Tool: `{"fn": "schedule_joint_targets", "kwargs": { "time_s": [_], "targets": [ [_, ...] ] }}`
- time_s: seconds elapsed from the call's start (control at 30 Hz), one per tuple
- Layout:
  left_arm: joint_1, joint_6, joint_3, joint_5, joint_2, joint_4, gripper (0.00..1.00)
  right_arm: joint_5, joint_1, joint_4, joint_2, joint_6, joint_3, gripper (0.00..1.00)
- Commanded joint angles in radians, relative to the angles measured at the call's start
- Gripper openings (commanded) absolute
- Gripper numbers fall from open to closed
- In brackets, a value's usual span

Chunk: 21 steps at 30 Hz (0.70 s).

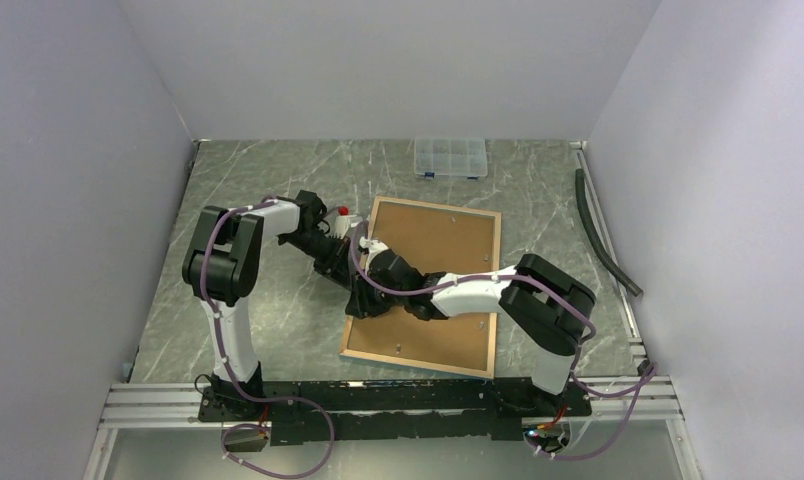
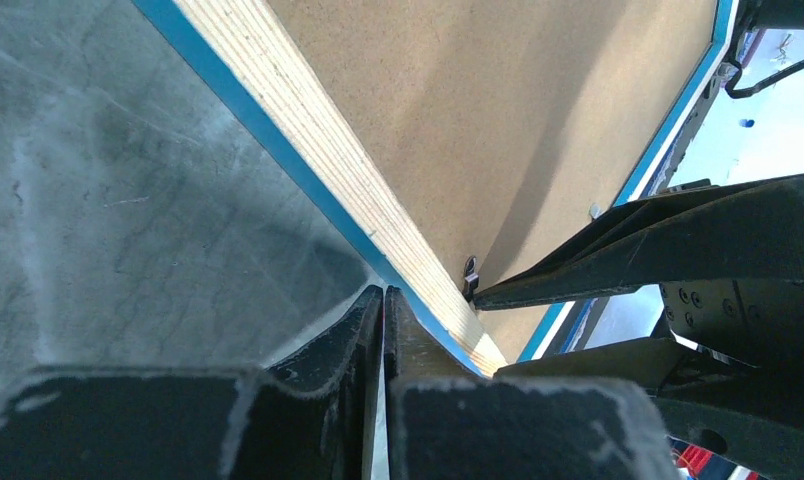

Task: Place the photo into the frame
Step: Install the photo frame at the center of the board.

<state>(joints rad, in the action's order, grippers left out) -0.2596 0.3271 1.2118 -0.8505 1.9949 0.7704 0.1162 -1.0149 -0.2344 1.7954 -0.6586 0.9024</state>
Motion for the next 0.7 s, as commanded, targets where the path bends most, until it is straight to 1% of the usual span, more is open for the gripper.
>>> {"fn": "schedule_joint_targets", "kwargs": {
  "time_s": [0.0, 0.13, 0.3, 0.4, 0.47, 0.5, 0.53, 0.57, 0.6, 0.67],
  "targets": [
    [-0.007, 0.009, -0.006, -0.04, -0.001, -0.007, 0.1, -0.072, 0.0, -0.031, 0.014, 0.014, -0.01, 0.4],
    [-0.009, 0.003, -0.009, -0.047, 0.002, -0.016, 0.1, -0.098, 0.0, -0.041, -0.002, 0.038, -0.015, 0.43],
    [-0.009, 0.0, -0.001, -0.048, 0.002, -0.006, 0.09, -0.053, -0.006, -0.082, -0.038, 0.084, -0.008, 0.48],
    [0.004, 0.0, 0.022, -0.057, -0.013, 0.024, 0.1, -0.04, -0.011, -0.07, -0.105, 0.1, -0.003, 0.54],
    [0.029, 0.0, 0.048, -0.075, -0.034, 0.042, 0.12, -0.061, -0.01, -0.056, -0.165, 0.101, -0.014, 0.6],
    [0.044, -0.005, 0.064, -0.083, -0.044, 0.046, 0.14, -0.081, -0.009, -0.042, -0.195, 0.099, -0.021, 0.65],
    [0.058, -0.01, 0.084, -0.089, -0.051, 0.053, 0.17, -0.105, -0.008, -0.028, -0.231, 0.101, -0.027, 0.74],
    [0.07, -0.01, 0.109, -0.098, -0.056, 0.067, 0.19, -0.129, -0.007, -0.008, -0.261, 0.105, -0.028, 0.89],
    [0.08, -0.012, 0.135, -0.107, -0.056, 0.079, 0.21, -0.162, -0.004, 0.018, -0.292, 0.113, -0.021, 0.98],
    [0.095, -0.02, 0.188, -0.119, -0.053, 0.093, 0.28, -0.245, 0.01, 0.078, -0.343, 0.106, -0.009, 1.0]
  ]
}}
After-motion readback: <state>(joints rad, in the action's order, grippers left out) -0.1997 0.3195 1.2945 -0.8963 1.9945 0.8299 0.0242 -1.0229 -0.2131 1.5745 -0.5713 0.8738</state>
